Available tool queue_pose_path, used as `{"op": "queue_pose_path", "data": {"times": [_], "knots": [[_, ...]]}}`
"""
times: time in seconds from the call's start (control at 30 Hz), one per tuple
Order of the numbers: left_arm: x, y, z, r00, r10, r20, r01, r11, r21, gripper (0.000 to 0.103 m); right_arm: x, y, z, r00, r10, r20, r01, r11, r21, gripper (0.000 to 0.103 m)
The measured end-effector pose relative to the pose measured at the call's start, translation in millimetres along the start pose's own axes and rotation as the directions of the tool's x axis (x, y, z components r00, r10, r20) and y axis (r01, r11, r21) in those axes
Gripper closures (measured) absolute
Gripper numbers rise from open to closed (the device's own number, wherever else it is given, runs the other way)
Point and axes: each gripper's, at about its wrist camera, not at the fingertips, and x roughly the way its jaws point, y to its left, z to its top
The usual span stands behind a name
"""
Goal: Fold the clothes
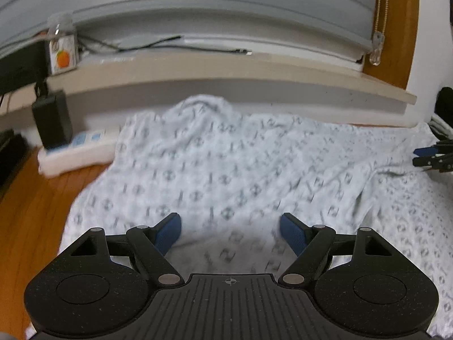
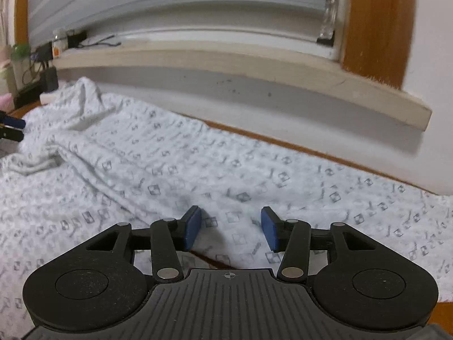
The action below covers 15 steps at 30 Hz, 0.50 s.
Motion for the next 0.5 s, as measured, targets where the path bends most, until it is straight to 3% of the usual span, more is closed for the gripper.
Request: {"op": "queue_pose_path", "data": {"times": [0.17,0.37,0.5], "knots": [[-8.0,-7.1,-4.2,1.000,0.005,0.001,-0.005,1.000,-0.001,0.022,-11.1,-11.5,-13.4,1.000,0.018,0.001,-0.018,1.000,0.004,0.053],[-14.0,-29.5,-14.2,1.000,0.004,-0.014,-0.003,0.998,0.069,0.020,-27.6,-24.5,-29.1,1.000,0.015,0.011,-0.015,1.000,0.017,0.053],[-23.8,-21.7,-11.9,1.000,-0.017,-0.012,0.017,0.998,0.067,0.020,-30.5,-27.0,-32.1,1.000,0.003,0.012,-0.004,1.000,0.027,0.053]]}}
